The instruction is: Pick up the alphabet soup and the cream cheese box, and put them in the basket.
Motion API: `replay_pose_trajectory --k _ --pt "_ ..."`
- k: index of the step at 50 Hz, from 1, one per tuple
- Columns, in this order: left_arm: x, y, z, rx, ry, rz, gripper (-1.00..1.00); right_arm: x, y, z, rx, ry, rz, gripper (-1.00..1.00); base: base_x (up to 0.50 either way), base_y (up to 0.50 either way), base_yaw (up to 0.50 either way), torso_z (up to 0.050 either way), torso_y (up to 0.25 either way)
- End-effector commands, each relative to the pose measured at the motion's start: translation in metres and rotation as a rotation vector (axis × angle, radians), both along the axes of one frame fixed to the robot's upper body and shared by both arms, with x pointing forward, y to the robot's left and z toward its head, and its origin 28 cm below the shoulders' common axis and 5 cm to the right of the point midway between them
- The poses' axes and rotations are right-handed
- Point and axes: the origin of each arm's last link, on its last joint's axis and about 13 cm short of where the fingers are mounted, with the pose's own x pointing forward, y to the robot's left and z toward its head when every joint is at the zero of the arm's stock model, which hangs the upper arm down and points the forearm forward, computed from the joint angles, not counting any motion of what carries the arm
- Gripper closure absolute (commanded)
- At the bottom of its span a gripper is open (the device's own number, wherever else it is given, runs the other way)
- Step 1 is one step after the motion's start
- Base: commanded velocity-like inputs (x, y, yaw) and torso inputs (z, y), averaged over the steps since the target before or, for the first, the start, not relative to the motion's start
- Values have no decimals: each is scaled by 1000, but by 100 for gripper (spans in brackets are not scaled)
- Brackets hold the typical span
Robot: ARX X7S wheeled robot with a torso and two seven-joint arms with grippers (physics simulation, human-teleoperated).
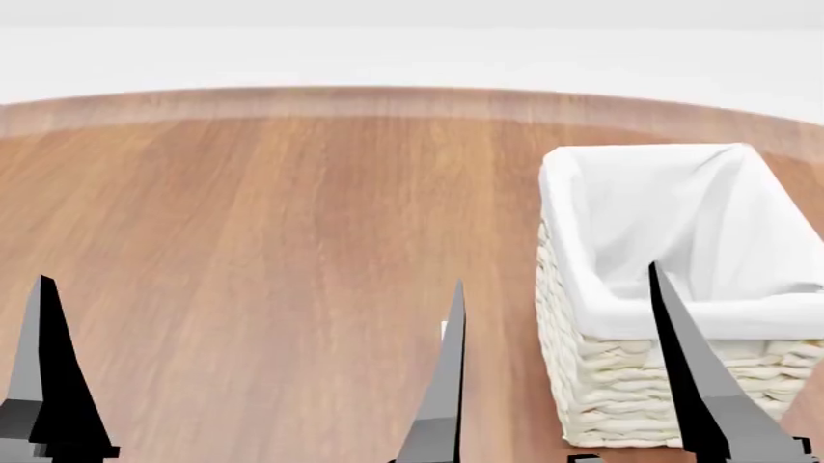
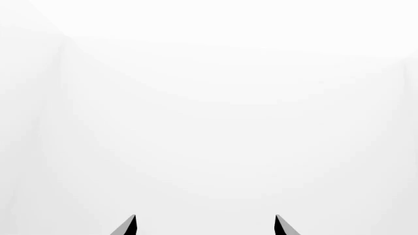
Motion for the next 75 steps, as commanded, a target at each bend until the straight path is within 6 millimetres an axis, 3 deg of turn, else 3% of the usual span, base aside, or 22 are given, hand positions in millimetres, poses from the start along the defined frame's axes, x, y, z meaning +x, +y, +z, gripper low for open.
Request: replay_pose_trajectory --k 1,30,50,75 --pt "0 1 0 -1 2 3 -100 0 1 -1 0 2 2 -100 223 0 0 0 0" --pt "-1 -1 0 9 1 2 -100 0 -2 -3 17 -14 -30 -100 221 0 0 0 0" --pt "-1 -2 -2 37 10 7 -100 -2 -2 -5 16 -13 -25 -100 0 0 0 0 0" --pt "0 -3 -2 34 12 11 -100 -1 -2 -6 17 -11 -25 -100 0 0 0 0 -147"
